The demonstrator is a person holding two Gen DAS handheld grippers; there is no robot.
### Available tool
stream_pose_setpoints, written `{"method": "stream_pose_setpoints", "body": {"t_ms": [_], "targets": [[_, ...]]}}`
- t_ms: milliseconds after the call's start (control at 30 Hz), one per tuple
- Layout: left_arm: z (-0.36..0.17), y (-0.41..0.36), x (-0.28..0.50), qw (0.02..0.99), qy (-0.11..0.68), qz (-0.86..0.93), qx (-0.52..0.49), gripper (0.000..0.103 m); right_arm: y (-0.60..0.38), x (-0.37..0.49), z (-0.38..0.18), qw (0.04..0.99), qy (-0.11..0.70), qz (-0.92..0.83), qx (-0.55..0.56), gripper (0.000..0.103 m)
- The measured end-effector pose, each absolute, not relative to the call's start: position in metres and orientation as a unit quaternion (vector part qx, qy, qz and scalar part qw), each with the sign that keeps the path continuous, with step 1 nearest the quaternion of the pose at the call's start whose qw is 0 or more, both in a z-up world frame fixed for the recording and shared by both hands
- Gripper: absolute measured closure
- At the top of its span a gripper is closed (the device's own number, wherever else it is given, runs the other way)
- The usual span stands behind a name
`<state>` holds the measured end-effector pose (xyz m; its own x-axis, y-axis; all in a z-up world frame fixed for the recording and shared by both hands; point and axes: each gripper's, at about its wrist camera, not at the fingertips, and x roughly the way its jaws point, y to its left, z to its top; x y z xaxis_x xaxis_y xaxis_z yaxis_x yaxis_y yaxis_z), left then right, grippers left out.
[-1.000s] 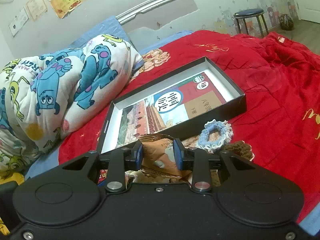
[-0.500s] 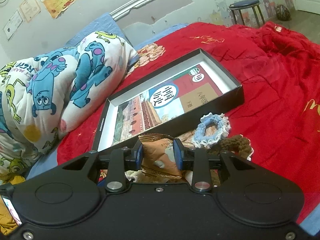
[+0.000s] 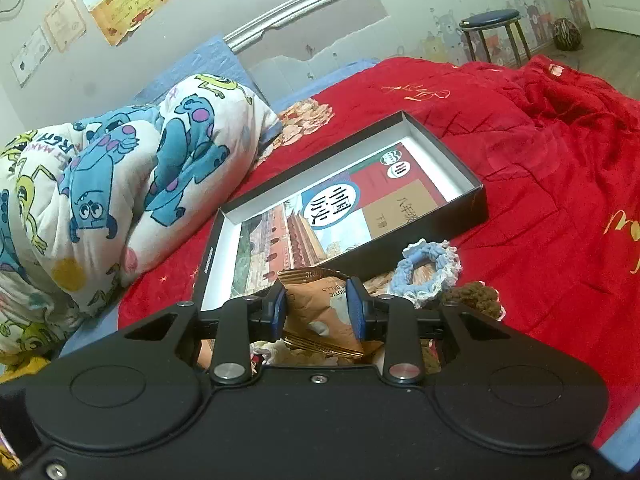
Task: Organize objects
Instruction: 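Lift both held candies up out of the pile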
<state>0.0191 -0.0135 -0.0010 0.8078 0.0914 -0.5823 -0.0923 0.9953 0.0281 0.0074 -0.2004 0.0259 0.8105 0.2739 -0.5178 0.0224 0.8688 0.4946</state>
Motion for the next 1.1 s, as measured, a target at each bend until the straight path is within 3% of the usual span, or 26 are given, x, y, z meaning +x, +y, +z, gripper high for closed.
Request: {"method": "stream_pose_setpoints", "body": {"t_ms": [667, 1100], "targets": [[0.031, -0.009, 0.003, 0.967, 0.255, 0.018, 0.002, 0.071, -0.204, 0.006, 0.031, 0.915, 0.281, 0.097, 0.272, 0.072], [0.027, 0.000, 0.002, 0.952, 0.305, 0.005, -0.006, 0.071, -0.208, 0.013, 0.025, 0.904, 0.311, 0.090, 0.279, 0.073]]}}
